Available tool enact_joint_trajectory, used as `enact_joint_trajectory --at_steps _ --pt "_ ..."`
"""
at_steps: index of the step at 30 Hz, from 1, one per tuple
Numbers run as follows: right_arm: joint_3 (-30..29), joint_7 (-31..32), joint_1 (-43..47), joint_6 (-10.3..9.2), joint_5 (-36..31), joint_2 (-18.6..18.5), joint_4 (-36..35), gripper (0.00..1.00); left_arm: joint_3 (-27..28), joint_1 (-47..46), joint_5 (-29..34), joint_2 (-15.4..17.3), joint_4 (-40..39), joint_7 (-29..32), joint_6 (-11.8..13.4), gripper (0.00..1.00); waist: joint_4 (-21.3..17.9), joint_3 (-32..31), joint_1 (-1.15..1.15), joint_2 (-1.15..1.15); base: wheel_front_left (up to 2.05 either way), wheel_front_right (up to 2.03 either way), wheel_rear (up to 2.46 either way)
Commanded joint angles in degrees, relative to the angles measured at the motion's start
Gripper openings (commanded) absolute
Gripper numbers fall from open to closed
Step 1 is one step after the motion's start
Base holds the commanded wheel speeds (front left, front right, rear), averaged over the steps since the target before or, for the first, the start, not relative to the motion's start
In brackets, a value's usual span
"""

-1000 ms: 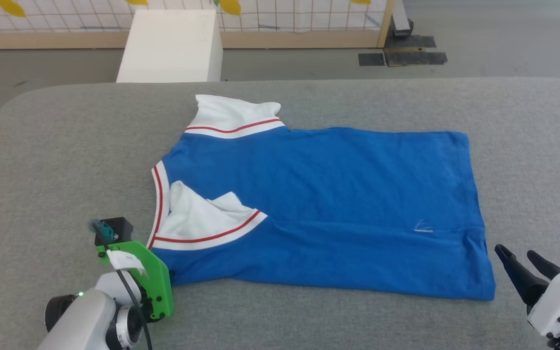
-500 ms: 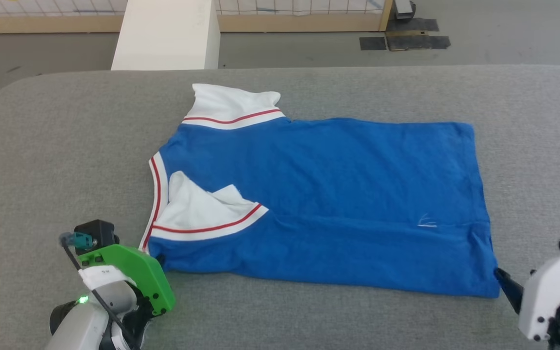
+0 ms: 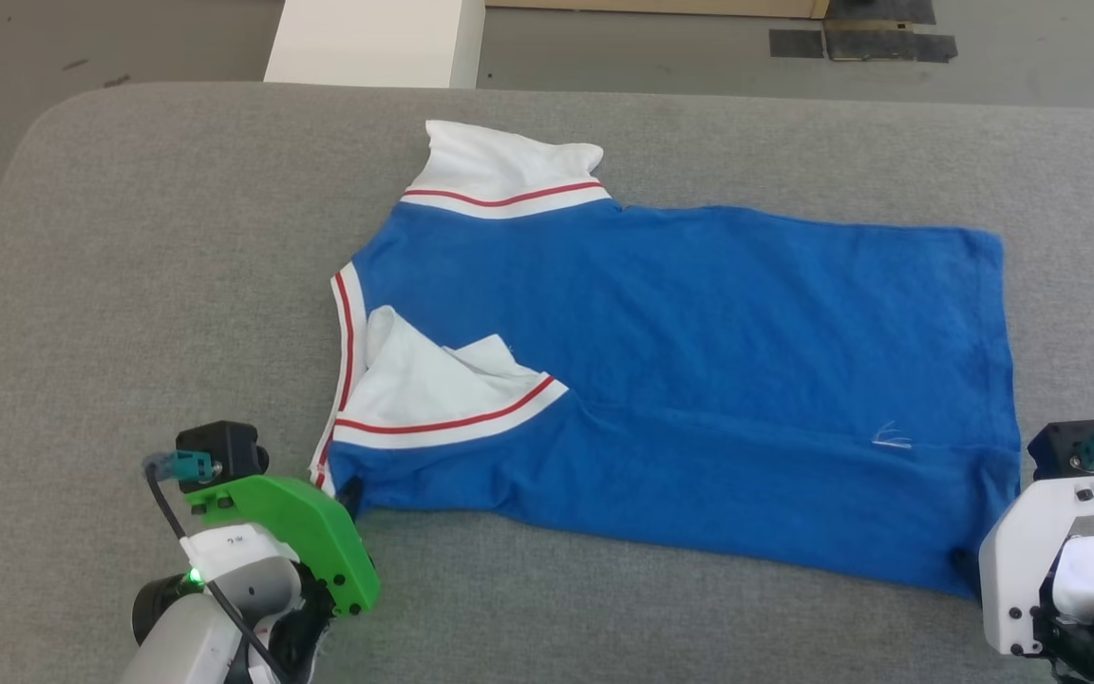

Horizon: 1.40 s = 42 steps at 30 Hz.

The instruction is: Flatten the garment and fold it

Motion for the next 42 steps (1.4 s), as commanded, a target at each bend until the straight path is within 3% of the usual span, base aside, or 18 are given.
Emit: enact_joint_trajectory --at_steps 1,3,4,6,14,23,28,39,40,41,42 --pt "1.1 1.0 0.5 -0.08 0.5 0.4 2.3 1.0 -0.2 0.8 0.2 -0.3 0.1 -0.3 0.0 0.0 0.4 0.3 0.0 0.0 0.0 0.0 0.0" --pt "1.6 1.7 0.7 -0.08 1.2 0.2 3.0 1.0 -0.3 1.0 0.0 -0.5 0.4 -0.5 -0.1 0.0 0.3 0.1 0.0 0.0 0.0 0.0 0.0" --pt "1.8 1.9 0.6 -0.08 1.8 0.2 3.2 0.29 -0.3 1.1 -0.2 -0.6 0.6 -0.6 -0.2 0.0 0.3 -0.1 0.0 0.0 0.0 0.0 0.0" --pt "2.2 1.5 0.2 -0.08 3.0 -0.2 2.9 0.0 -0.2 1.3 -0.4 -0.7 1.0 -0.8 -0.4 0.0 0.1 -0.6 0.0 0.0 0.0 0.0 0.0" --pt "-1.0 -1.0 -2.8 -0.08 6.6 -2.7 -0.2 0.0 1.6 1.7 -2.2 -0.7 0.7 -1.8 -1.1 0.0 -0.8 -5.2 0.0 0.0 0.0 0.0 0.0" --pt "-3.6 1.8 0.0 -0.08 8.9 -7.6 -3.1 0.0 3.2 6.8 -2.6 2.4 -6.0 0.6 2.1 0.0 -0.9 -10.6 0.0 0.0 0.0 0.0 0.0" --pt "-4.5 2.9 5.0 -0.08 8.8 -6.7 -3.1 0.0 2.7 12.0 -3.6 2.4 -7.8 2.1 3.9 0.0 -0.7 -10.7 0.0 0.0 0.0 0.0 0.0" --pt "-1.7 -1.4 8.7 -0.08 7.4 -4.0 5.1 0.0 0.7 12.6 -6.3 -0.6 3.6 2.8 1.9 0.0 -1.0 -9.0 0.0 0.0 0.0 0.0 0.0" --pt "-1.6 -1.7 8.4 -0.08 7.4 -4.0 5.6 0.01 0.8 12.3 -6.4 -0.7 4.2 2.7 1.8 0.35 -1.1 -9.0 0.0 0.0 0.0 0.0 0.0" --pt "-1.9 -2.4 7.9 -0.08 7.6 -3.9 5.9 0.89 1.0 11.8 -6.5 -0.7 4.8 2.7 1.8 1.0 -1.2 -9.1 0.0 0.0 0.0 0.0 0.0" --pt "-2.0 -2.9 7.5 -0.08 7.7 -3.9 6.0 1.0 1.1 11.5 -6.4 -0.5 4.9 2.8 1.8 1.0 -1.3 -9.2 0.0 0.0 0.0 0.0 0.0"
